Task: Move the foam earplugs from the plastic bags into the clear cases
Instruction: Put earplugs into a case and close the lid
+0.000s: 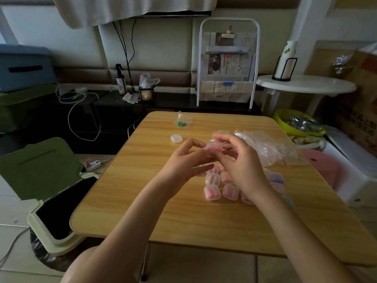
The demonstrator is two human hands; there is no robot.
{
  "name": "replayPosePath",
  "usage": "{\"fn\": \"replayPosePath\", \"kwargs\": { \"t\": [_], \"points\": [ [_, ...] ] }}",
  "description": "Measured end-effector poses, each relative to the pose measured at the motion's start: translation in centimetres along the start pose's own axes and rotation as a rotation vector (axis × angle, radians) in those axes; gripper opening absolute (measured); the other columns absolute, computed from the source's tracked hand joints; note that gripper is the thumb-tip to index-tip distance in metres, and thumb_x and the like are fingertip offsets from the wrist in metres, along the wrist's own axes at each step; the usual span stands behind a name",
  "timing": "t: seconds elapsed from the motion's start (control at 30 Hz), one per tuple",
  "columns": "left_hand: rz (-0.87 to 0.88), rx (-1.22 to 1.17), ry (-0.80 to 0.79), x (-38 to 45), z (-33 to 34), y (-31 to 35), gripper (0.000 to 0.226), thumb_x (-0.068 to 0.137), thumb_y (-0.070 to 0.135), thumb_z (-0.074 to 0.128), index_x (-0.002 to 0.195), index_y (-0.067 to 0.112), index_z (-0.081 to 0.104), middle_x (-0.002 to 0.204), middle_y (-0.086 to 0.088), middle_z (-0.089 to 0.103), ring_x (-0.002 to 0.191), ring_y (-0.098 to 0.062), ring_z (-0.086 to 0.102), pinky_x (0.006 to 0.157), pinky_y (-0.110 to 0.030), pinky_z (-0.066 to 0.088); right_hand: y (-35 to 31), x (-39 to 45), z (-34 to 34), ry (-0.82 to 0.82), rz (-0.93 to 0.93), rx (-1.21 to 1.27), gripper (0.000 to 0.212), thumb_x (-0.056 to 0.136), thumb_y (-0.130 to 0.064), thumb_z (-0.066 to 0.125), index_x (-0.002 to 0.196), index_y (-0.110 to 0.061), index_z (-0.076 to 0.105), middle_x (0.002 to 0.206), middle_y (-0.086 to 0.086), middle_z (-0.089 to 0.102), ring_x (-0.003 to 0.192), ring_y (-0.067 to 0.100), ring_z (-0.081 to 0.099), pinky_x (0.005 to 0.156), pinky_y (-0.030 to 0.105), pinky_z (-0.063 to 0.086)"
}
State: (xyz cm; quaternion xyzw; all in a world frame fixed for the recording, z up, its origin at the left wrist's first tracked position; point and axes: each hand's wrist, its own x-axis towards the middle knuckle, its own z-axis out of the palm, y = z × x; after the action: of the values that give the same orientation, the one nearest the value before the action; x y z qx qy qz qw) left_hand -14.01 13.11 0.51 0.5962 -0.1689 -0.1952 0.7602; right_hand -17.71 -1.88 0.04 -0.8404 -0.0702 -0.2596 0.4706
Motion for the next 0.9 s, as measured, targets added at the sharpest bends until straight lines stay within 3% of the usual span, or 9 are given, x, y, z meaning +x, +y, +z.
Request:
{"fn": "replayPosePath", "kwargs": {
  "t": [0.07,0.17,0.3,0.43,0.53,0.63,0.8,0.9],
  "points": [
    [0.112,0.212,0.045,0.0,0.1,-0.1,0.021,0.089,0.021,0.062,0.102,0.008,0.054,0.108,-0.008,0.068,0.096,-0.018,0.068,0.086,-0.036,0.056,-0.2,0.0,-0.1,0.008,0.041,0.065,0.036,0.078,-0.039,0.068,0.107,-0.018,0.066,0.101,-0.007,0.069,0.093,0.003,0.065,0.081,0.024,0.055],
    [0.285,0.429,0.059,0.0,0.0,-0.2,0.024,0.087,0.019,0.064,0.109,0.013,0.059,0.11,0.002,0.065,0.099,-0.011,0.066,0.088,-0.034,0.055,-0.2,0.0,-0.3,0.014,0.073,0.097,0.021,0.077,-0.027,0.074,0.096,-0.02,0.067,0.092,-0.007,0.071,0.085,0.0,0.066,0.074,0.015,0.053],
    [0.377,0.48,0.113,0.1,-0.3,-0.4,0.009,0.085,0.013,0.067,0.094,0.011,0.065,0.096,-0.001,0.072,0.092,-0.014,0.068,0.087,-0.037,0.055,-0.1,0.0,-0.5,-0.019,0.08,0.13,0.015,0.076,-0.019,0.076,0.088,-0.019,0.067,0.085,-0.004,0.072,0.083,0.006,0.068,0.074,0.02,0.054],
    [0.397,0.486,0.133,0.2,-0.5,-0.6,0.006,0.085,0.01,0.066,0.09,0.012,0.064,0.093,-0.001,0.073,0.091,-0.014,0.069,0.085,-0.04,0.055,-0.1,0.0,-0.2,-0.041,0.058,0.131,0.015,0.078,-0.023,0.074,0.092,-0.02,0.067,0.089,-0.007,0.071,0.086,0.001,0.066,0.076,0.016,0.053],
    [0.371,0.486,0.118,0.3,-1.2,-0.4,0.008,0.084,0.011,0.067,0.092,0.012,0.063,0.097,-0.001,0.072,0.095,-0.012,0.068,0.085,-0.033,0.056,0.1,0.2,-0.2,-0.123,0.111,0.157,0.03,0.076,-0.041,0.067,0.1,-0.022,0.067,0.097,-0.009,0.07,0.093,0.001,0.066,0.078,0.02,0.054],
    [0.274,0.522,0.063,0.2,-2.0,-0.2,0.017,0.081,0.008,0.07,0.097,0.006,0.064,0.1,-0.001,0.071,0.095,-0.007,0.067,0.079,-0.02,0.054,0.7,0.2,0.0,-0.145,0.137,0.136,0.02,0.079,-0.028,0.073,0.097,-0.021,0.069,0.093,-0.005,0.072,0.088,0.008,0.068,0.078,0.024,0.056],
    [0.166,0.724,0.025,0.1,-3.3,-0.7,0.033,0.075,0.01,0.077,0.104,0.011,0.062,0.103,0.005,0.066,0.095,-0.006,0.066,0.074,-0.015,0.053,0.6,-0.4,1.0,-0.209,0.125,0.021,0.015,0.078,-0.028,0.077,0.09,-0.023,0.068,0.088,-0.011,0.07,0.081,-0.001,0.066,0.076,0.021,0.056],
    [0.191,0.992,0.018,-0.1,-3.9,-1.4,0.036,0.07,0.014,0.081,0.099,0.016,0.061,0.099,0.009,0.065,0.091,-0.006,0.064,0.074,-0.013,0.053,0.5,-1.0,2.0,-0.329,0.149,-0.124,0.009,0.084,-0.031,0.071,0.085,-0.025,0.064,0.08,-0.002,0.072,0.07,0.008,0.067,0.077,0.036,0.058]
  ]
}}
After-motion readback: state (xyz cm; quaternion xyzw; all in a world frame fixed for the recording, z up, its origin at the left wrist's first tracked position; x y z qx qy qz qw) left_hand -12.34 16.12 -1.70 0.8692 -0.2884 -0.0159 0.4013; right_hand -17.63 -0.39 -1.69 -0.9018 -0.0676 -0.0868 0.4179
